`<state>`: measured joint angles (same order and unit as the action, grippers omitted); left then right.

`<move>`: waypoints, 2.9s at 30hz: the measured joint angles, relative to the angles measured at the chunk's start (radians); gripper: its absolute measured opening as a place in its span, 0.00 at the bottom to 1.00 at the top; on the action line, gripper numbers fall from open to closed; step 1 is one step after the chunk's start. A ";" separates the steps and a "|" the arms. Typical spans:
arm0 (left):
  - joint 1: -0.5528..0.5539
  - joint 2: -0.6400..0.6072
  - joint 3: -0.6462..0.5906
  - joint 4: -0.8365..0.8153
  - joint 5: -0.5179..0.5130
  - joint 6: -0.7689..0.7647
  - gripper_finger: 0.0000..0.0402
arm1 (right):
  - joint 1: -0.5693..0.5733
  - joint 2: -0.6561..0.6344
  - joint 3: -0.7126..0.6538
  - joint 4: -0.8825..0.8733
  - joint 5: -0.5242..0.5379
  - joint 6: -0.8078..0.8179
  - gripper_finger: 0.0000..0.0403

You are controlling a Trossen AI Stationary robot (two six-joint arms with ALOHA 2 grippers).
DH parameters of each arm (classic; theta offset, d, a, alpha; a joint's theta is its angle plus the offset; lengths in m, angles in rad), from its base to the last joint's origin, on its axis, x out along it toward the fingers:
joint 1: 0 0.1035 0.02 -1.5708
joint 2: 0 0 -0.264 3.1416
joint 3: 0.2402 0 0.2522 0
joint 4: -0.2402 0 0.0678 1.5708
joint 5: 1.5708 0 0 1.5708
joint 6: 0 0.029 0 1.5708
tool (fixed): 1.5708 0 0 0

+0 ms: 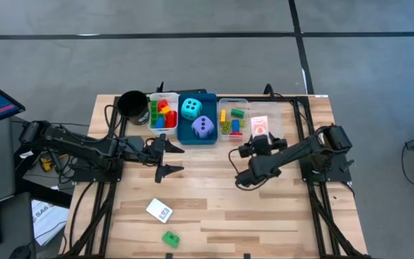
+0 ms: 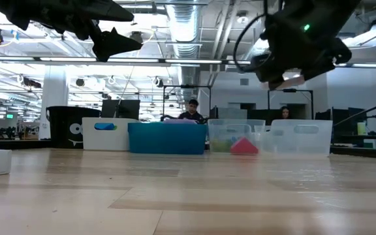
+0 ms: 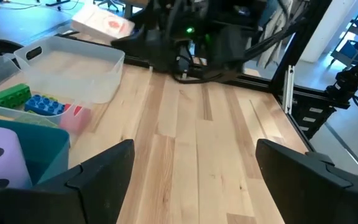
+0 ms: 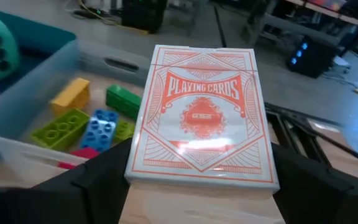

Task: Pick & Place Toys
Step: Put the orange deck of cards into the right transparent bin, then put the large green game piece into the white bin

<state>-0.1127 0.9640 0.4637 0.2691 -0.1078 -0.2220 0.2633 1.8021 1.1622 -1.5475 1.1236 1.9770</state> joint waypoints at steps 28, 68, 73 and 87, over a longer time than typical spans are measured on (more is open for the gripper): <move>0.000 0.000 0.000 0.000 -0.005 -0.023 0.82 | -0.187 0.004 -0.153 0.139 -0.077 -0.082 0.83; 0.000 0.000 0.000 -0.061 0.147 -0.045 0.82 | 0.258 0.036 -0.003 1.712 -0.397 -1.687 0.96; -0.067 0.000 0.000 -0.108 0.182 -0.043 0.81 | 0.244 0.089 0.002 1.850 -0.553 -1.730 0.96; -0.503 0.000 0.000 -0.178 -0.107 -0.082 0.73 | 0.252 0.254 0.096 1.907 -0.679 -1.628 0.96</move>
<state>-0.6157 0.9642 0.4637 0.0908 -0.2149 -0.3039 0.5150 2.0558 1.2578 0.3598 0.4446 0.3492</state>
